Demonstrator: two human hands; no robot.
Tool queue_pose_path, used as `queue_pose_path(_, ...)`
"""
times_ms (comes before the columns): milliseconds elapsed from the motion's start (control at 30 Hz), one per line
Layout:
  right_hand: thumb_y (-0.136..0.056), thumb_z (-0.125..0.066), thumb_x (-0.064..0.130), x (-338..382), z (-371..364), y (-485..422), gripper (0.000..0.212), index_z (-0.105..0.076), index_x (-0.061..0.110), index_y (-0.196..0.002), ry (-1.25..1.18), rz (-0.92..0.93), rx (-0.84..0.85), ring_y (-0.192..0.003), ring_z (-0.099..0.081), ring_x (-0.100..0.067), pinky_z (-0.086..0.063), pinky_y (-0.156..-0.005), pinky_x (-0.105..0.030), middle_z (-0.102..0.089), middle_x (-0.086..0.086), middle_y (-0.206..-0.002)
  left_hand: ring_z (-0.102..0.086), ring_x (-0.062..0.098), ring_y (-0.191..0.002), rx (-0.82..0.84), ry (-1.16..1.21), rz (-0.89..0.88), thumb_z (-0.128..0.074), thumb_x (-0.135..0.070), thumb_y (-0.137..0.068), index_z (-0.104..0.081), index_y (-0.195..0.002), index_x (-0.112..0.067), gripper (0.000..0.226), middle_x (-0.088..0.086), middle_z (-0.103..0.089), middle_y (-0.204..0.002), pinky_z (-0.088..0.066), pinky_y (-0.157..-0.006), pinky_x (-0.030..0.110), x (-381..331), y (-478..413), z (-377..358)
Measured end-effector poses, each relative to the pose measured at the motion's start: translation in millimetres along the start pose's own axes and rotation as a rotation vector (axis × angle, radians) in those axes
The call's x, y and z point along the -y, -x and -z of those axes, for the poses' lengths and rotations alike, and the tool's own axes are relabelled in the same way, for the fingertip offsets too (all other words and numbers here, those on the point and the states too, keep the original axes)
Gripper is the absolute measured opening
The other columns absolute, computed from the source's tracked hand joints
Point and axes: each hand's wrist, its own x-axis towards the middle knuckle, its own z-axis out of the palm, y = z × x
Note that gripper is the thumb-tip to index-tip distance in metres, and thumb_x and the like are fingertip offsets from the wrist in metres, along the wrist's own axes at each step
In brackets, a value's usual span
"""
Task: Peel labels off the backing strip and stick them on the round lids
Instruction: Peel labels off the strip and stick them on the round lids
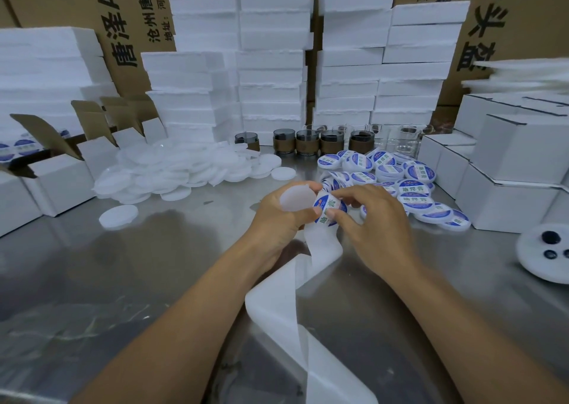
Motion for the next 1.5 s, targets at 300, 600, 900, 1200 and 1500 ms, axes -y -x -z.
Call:
queue_pose_path(300, -0.078, -0.072, 0.012, 4.6, 4.2, 1.2, 0.007, -0.067, 0.015, -0.082, -0.002, 0.061, -0.034, -0.084, -0.057, -0.020, -0.038, -0.084, -0.034, -0.066, -0.001, -0.084, -0.070, 0.014, -0.069, -0.061, 0.119, 0.086, -0.067, -0.009, -0.084, -0.071, -0.078, -0.026, 0.018, -0.003, -0.073, -0.075, -0.055, -0.058, 0.025, -2.4, -2.1, -3.2)
queue_pose_path(600, -0.075, -0.064, 0.008, 8.6, 3.9, 1.9, 0.010, -0.062, 0.018, -0.076, -0.068, 0.080, 0.009, -0.082, -0.053, -0.018, -0.041, -0.080, -0.037, -0.061, 0.001, -0.081, -0.061, 0.016, -0.069, -0.225, 0.016, 0.067, -0.066, -0.003, -0.082, -0.064, -0.087, -0.024, 0.022, 0.002, -0.065, -0.083, -0.053, -0.066, 0.025, 0.3, -6.0, 0.5)
queue_pose_path(900, -0.081, -0.046, -0.003, 10.1, 3.9, -3.7, 0.022, -0.049, 0.009, -0.063, -0.454, -0.179, -0.173, -0.058, -0.041, -0.002, -0.033, -0.052, -0.012, -0.049, 0.006, -0.057, -0.058, 0.010, -0.059, -0.286, 0.005, 0.083, -0.068, -0.005, -0.081, -0.065, -0.093, -0.022, 0.021, 0.003, -0.064, -0.083, -0.050, -0.059, 0.019, 2.7, -8.0, 4.3)
queue_pose_path(1200, -0.079, -0.034, -0.009, 13.3, 16.9, -15.7, 0.033, -0.049, 0.014, -0.061, -0.972, -0.594, -0.267, -0.050, -0.047, -0.006, -0.038, -0.051, -0.015, -0.054, 0.006, -0.056, -0.063, 0.002, -0.056, -0.346, 0.073, 0.050, -0.068, -0.030, -0.085, -0.066, -0.088, -0.024, 0.007, -0.003, -0.065, -0.086, -0.051, -0.055, 0.018, -3.8, -8.9, 9.6)
queue_pose_path(1500, -0.070, -0.059, 0.018, 36.9, 29.2, -11.8, 0.021, -0.063, 0.022, -0.049, -1.401, -0.541, 0.187, -0.046, -0.044, -0.011, -0.032, -0.046, -0.020, -0.056, -0.001, -0.064, -0.065, 0.015, -0.064, -0.046, 0.484, 0.100, -0.049, -0.059, -0.072, -0.062, -0.100, -0.011, 0.058, 0.005, -0.070, -0.081, -0.054, -0.056, 0.023, -20.1, -5.7, 3.8)
